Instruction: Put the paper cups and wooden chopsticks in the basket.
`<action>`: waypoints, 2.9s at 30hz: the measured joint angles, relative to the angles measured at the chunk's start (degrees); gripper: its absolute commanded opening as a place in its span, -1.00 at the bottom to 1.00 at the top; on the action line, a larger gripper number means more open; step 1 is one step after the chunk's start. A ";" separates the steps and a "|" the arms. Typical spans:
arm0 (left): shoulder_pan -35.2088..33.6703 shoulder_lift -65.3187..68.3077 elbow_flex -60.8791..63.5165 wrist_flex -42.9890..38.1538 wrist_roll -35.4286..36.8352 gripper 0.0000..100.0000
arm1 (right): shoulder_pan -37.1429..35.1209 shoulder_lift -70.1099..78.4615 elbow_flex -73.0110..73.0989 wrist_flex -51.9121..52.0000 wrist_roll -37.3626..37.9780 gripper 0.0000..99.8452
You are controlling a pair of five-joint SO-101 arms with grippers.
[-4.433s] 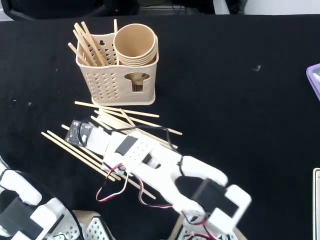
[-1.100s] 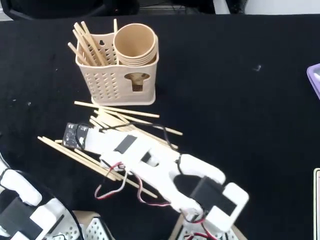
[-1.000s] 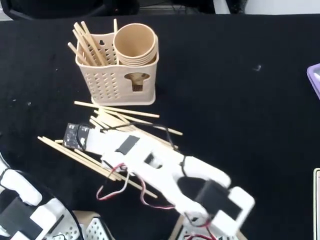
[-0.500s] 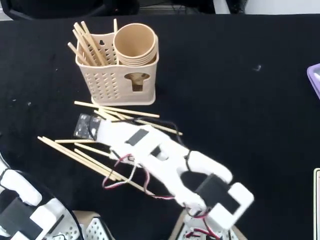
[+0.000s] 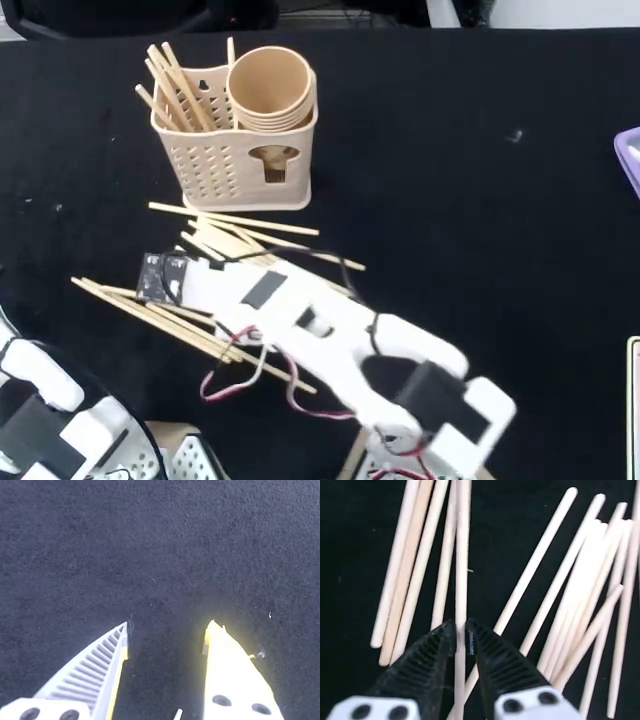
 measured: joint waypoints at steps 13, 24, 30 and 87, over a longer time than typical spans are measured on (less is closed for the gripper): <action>0.00 0.00 0.00 0.00 0.00 -0.52 | -3.16 -6.33 4.22 -0.62 -4.04 -0.62; 0.00 0.00 0.00 0.00 0.00 -0.52 | -3.25 5.54 0.09 -2.29 -4.22 -0.62; 0.00 0.00 0.00 0.00 0.00 -0.52 | -3.25 7.47 -2.37 -0.97 -4.22 -0.70; 0.00 0.00 0.00 0.00 0.00 -0.52 | 14.07 -24.79 -8.00 -48.35 -26.29 -0.98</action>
